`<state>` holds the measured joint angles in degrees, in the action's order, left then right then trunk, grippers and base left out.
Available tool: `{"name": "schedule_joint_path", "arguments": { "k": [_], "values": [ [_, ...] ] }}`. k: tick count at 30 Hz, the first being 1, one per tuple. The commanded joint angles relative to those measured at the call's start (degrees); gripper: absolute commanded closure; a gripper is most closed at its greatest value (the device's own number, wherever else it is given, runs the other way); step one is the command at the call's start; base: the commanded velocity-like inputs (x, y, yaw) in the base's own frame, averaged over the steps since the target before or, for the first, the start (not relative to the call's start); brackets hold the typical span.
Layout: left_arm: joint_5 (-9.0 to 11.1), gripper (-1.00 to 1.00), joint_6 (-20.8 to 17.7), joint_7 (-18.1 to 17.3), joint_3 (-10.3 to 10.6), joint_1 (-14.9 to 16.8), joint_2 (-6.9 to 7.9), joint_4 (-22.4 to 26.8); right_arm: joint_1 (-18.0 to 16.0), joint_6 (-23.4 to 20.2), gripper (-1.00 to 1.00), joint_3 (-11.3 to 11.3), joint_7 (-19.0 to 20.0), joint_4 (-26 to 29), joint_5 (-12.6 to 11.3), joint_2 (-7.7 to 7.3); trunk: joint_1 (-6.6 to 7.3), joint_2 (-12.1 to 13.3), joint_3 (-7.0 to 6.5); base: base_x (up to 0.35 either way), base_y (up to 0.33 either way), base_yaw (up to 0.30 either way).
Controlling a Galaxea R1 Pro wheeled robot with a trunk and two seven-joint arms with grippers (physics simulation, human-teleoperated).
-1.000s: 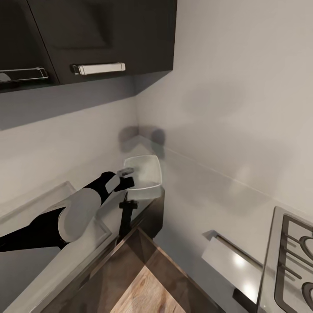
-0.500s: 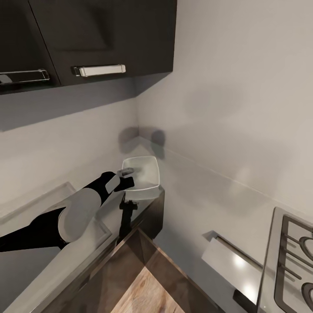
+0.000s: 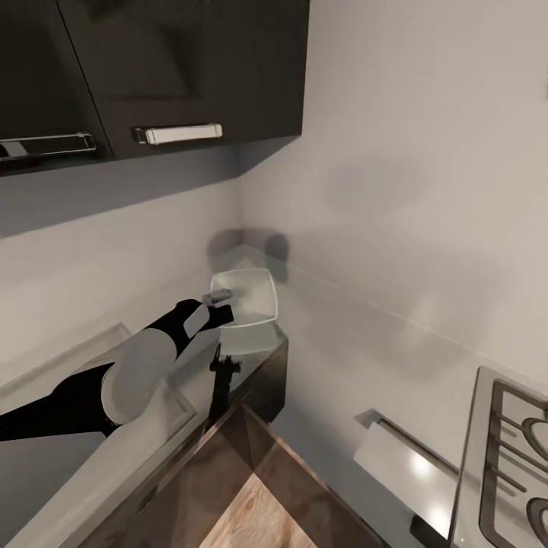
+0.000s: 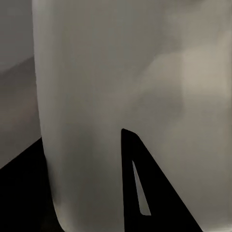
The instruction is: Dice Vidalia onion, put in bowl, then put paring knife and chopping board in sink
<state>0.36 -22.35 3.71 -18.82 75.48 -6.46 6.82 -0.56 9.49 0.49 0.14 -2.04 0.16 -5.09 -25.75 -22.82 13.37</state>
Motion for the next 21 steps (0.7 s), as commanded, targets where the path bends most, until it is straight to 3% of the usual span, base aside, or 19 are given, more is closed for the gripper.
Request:
{"name": "schedule_joint_path", "arguments": {
  "k": [1,11,21],
  "values": [
    [0.08,1.0,-0.26,0.27,-0.43,0.02,-0.04,0.12,-0.06,0.37,-1.0,0.04,0.0,-0.16,0.01,-0.01,-0.03,-0.1,0.0,0.0,0.0,0.0],
    [0.08,1.0,-0.07,0.16,-0.35,0.02,-0.04,0.12,-0.06,0.4,-1.0,0.06,0.01,-0.16,0.01,0.0,-0.03,-0.1,-0.92,-0.016,0.0,0.0],
    [0.08,1.0,-0.15,0.15,-0.34,0.02,-0.06,0.12,-0.06,0.37,-1.0,0.05,-0.02,-0.16,0.01,0.01,-0.03,-0.1,-1.79,-0.268,0.0,0.0]
  ]
}}
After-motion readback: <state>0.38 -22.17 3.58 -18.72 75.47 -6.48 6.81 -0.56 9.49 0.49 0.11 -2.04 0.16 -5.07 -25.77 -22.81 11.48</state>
